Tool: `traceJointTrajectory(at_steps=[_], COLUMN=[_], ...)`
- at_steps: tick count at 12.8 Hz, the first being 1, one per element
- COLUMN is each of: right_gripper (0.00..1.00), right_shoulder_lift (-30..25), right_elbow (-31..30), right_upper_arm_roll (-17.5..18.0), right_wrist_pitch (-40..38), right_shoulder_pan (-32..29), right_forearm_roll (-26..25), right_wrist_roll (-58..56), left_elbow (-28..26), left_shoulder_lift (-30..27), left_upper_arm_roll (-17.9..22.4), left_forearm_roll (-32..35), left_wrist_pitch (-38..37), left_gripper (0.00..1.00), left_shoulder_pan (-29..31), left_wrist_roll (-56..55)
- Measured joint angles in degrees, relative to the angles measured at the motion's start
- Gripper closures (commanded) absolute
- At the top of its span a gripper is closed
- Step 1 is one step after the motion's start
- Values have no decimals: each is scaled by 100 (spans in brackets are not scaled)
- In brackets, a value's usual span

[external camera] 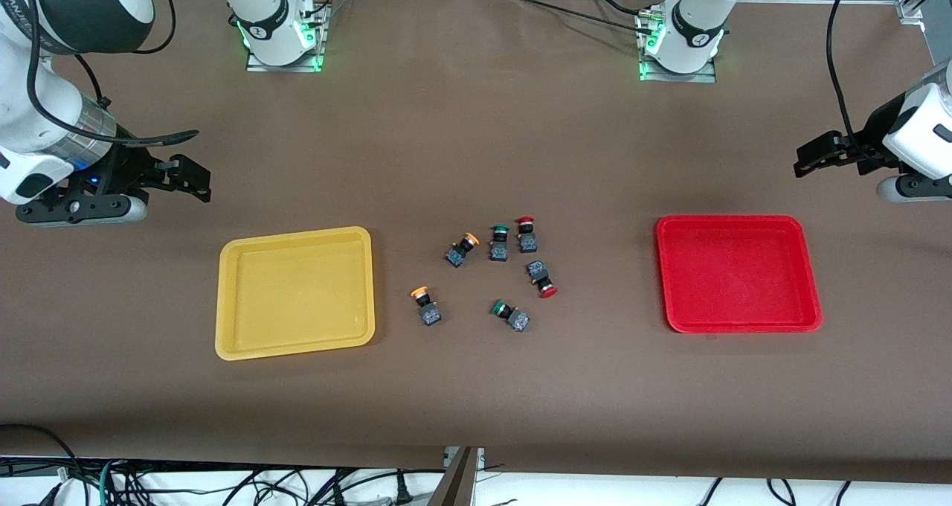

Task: Place red and yellow buttons in trays
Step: 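Reach both grippers from rest toward the cluster of buttons, then grasp the orange button with the right gripper while the left gripper grasps red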

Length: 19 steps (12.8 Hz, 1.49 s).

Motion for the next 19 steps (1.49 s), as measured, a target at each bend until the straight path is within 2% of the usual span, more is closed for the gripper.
traceJointTrajectory(at_steps=[5, 8, 10, 13, 16, 19], right_gripper=[0, 0, 0, 0, 0, 0], right_shoulder_lift=[0, 0, 0, 62, 470, 1371], right_elbow=[0, 0, 1, -9, -72, -103], right_upper_arm_roll=[1, 2, 5, 16, 39, 97], right_wrist_pitch=[0, 0, -1, -11, 66, 734], right_shoulder_pan=[4, 6, 9, 58, 289, 646], right_forearm_roll=[0, 0, 0, 0, 3, 64], right_wrist_roll=[0, 0, 0, -2, -17, -40], left_elbow=[16, 286, 603, 821, 845, 848], left_shoulder_lift=[196, 1066, 1718, 2327, 2653, 2887], left_upper_arm_roll=[-50, -104, -137, -213, -226, -226], left_forearm_roll=[-34, -107, -110, -115, -116, -115], left_wrist_pitch=[69, 497, 733, 1450, 2181, 2485], left_gripper=[0, 0, 0, 0, 0, 0], left_shoulder_pan=[-64, -334, -815, -1438, -1983, -2299], left_wrist_roll=[-2, 21, 2, -84, -824, -1356])
